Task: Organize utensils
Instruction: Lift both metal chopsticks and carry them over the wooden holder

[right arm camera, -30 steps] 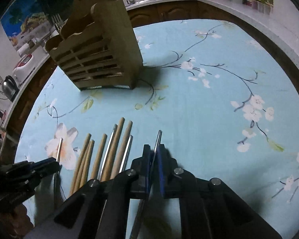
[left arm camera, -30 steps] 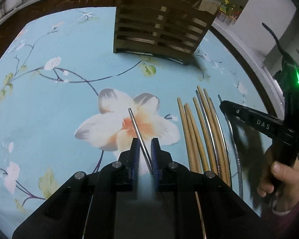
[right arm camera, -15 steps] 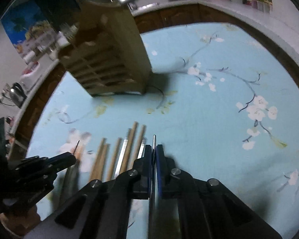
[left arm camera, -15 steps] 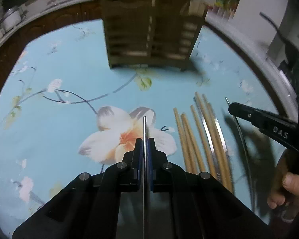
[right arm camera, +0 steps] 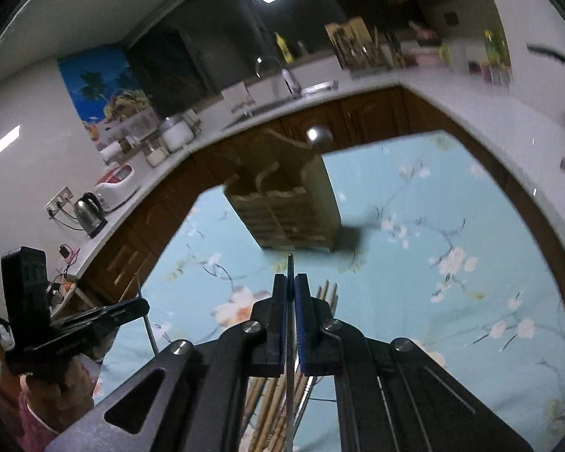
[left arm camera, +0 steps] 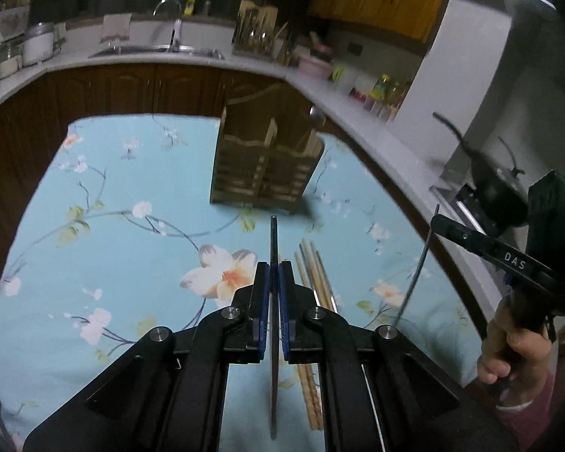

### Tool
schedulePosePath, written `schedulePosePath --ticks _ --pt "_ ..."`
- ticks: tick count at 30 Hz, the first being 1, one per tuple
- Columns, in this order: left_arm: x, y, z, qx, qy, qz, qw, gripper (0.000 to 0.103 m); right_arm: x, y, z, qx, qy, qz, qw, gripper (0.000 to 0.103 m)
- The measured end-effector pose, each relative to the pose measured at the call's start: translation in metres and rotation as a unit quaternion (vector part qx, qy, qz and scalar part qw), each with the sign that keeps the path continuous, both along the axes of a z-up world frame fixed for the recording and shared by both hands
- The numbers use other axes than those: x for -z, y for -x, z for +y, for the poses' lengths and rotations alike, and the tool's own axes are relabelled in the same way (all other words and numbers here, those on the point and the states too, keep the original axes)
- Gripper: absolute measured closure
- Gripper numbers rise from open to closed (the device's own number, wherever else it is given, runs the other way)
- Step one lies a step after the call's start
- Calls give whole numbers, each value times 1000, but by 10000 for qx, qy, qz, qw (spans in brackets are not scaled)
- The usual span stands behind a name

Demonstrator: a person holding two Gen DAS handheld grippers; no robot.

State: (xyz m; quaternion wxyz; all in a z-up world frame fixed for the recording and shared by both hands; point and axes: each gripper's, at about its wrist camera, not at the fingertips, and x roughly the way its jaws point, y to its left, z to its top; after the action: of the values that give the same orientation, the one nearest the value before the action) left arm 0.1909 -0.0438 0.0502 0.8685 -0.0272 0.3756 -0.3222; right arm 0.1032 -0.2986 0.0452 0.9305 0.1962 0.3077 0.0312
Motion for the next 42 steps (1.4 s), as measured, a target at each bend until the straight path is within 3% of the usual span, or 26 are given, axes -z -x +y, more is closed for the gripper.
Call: schedulePosePath --ticks 8,23,29,34,38,42 --pt "-28 6 18 -138 193 -376 9990 99 -36 5 5 -37 201 -443 9988 99" --pt "-62 -19 18 -474 532 -871 9937 99 -51 -16 -11 92 170 -671 9976 99" --pt "-92 -56 5 -662 792 -1253 9867 99 -76 -41 -24 245 217 -981 9946 99" --pt "-126 -106 -8 -992 1125 -1746 9731 99 -103 -74 -36 511 328 -1348 9890 99" --pt "-138 -145 -16 -1251 1277 -1752 9682 99 -113 -106 -47 750 328 -1466 9858 99" --pt "-126 -179 -26 -1496 1486 -1704 9626 99 -105 -132 -55 911 328 -1457 9846 99"
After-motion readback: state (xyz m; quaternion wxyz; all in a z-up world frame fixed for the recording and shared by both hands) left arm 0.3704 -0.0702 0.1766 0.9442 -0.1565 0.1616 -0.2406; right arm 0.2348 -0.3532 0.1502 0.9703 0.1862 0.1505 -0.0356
